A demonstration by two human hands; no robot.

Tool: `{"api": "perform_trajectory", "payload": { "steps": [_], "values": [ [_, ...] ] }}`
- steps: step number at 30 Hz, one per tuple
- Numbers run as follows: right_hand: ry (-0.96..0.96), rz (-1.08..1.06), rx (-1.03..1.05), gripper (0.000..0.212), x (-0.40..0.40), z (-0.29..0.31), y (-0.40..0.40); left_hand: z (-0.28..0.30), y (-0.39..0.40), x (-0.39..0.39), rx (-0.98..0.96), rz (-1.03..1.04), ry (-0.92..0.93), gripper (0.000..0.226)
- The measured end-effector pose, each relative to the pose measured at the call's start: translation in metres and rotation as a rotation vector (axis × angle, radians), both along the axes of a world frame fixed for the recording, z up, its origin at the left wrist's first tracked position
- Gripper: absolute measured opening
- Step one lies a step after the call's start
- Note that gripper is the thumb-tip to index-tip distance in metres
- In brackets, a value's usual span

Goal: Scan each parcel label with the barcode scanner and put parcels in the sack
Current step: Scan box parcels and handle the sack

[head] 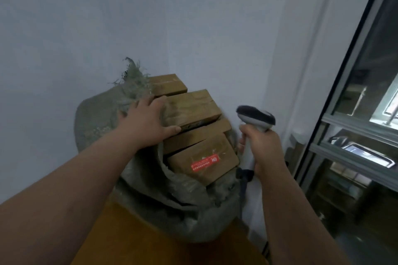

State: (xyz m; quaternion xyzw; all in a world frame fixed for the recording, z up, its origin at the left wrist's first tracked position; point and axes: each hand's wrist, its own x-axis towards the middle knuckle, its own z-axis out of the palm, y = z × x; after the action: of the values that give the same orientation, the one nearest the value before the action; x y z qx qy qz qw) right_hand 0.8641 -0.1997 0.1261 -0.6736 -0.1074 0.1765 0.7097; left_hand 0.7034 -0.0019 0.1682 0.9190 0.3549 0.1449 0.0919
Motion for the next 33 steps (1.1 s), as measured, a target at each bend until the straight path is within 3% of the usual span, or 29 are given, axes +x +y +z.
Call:
{"api": "perform_trajectory", "payload": {
  "steps": [5,11,16,19,23,27,33],
  "values": [
    [0.248,-0.067,-0.068,0.032,0.036,-0.037,-0.008,-0.001,-0.025,0.022,0.037,0.053,0.123,0.102],
    [0.5,0.236,-0.068,0.052,0.076,-0.064,0.023,-0.009,-0.034,0.057,0.005,0.111,0.284,0.107],
    [0.557,0.36,-0.027,0.06,0.097,-0.064,0.04,-0.018,-0.029,0.062,0.01,0.163,0.289,0.109],
    [0.516,0.389,0.019,0.067,0.104,-0.057,0.047,-0.021,-0.028,0.063,0.031,0.191,0.274,0.112],
    [0.351,0.36,0.066,0.05,0.107,-0.027,0.049,-0.021,-0.028,0.064,0.011,0.242,0.226,0.114],
    [0.143,0.323,0.179,0.014,0.1,0.012,0.043,-0.02,-0.024,0.065,0.009,0.282,0.179,0.114],
    [-0.118,0.328,0.329,0.009,0.088,0.069,0.039,-0.022,-0.032,0.074,0.074,0.252,0.217,0.108]
  ]
}}
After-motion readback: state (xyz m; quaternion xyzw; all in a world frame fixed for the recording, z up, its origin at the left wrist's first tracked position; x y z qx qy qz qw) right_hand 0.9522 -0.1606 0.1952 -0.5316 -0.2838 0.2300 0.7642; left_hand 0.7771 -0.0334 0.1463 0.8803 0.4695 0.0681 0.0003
